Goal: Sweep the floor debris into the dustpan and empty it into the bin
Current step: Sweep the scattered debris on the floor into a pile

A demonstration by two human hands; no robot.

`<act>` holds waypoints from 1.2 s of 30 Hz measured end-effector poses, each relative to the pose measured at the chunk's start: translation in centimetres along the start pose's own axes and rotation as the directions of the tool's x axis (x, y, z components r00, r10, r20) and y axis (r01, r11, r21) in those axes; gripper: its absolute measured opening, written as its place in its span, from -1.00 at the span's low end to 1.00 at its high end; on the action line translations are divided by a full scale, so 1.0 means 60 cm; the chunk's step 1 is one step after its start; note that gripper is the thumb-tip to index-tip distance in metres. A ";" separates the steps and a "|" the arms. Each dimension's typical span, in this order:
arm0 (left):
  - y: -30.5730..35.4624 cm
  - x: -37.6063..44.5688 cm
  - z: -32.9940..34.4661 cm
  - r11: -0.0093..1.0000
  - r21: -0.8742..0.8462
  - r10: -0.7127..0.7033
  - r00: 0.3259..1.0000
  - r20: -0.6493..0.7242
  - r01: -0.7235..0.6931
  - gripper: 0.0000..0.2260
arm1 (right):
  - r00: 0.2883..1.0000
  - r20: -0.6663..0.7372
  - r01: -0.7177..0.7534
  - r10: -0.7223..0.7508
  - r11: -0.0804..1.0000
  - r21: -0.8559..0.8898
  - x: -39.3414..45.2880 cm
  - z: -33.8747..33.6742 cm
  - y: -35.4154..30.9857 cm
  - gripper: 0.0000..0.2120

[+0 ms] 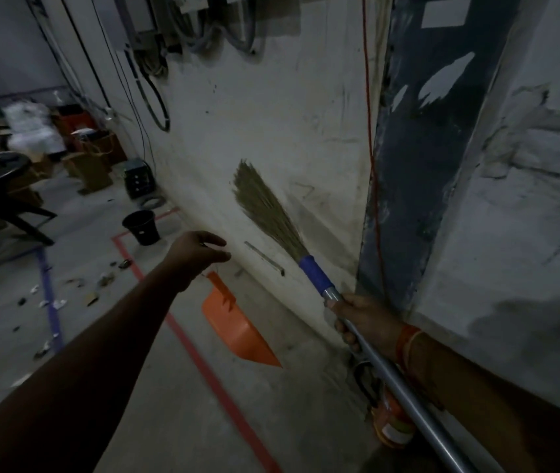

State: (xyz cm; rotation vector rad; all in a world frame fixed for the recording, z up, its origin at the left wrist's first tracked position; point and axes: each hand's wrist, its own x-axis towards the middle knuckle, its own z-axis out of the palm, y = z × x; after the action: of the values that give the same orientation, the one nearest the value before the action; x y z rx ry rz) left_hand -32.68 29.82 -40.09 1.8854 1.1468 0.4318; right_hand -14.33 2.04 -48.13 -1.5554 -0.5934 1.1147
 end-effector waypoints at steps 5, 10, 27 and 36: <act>-0.008 0.000 0.004 0.992 -0.124 -0.015 0.999 -0.033 0.010 -0.74 | 0.999 -0.005 -0.035 0.035 0.998 0.047 0.011 0.012 0.007 -0.78; -0.016 -0.001 0.001 0.987 -0.160 -0.019 0.987 -0.157 -0.006 -0.68 | 0.996 0.010 -0.084 0.084 0.996 0.010 0.019 0.019 0.019 -0.78; -0.029 -0.026 0.033 0.969 -0.247 -0.137 0.885 -0.446 0.026 -0.65 | 0.978 0.116 -0.197 0.171 0.940 0.280 0.064 0.082 0.031 -0.57; -0.107 -0.084 0.049 0.830 -0.531 -0.099 0.894 -0.438 -0.169 -0.72 | 0.987 -0.016 -0.149 0.161 0.946 0.289 0.088 0.078 0.039 -0.70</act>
State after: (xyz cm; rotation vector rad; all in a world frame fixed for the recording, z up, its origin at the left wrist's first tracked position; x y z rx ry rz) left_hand -36.84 25.43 -46.33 1.3125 1.1112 1.1466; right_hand -16.54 7.96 -52.04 -1.3844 -0.2699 1.2263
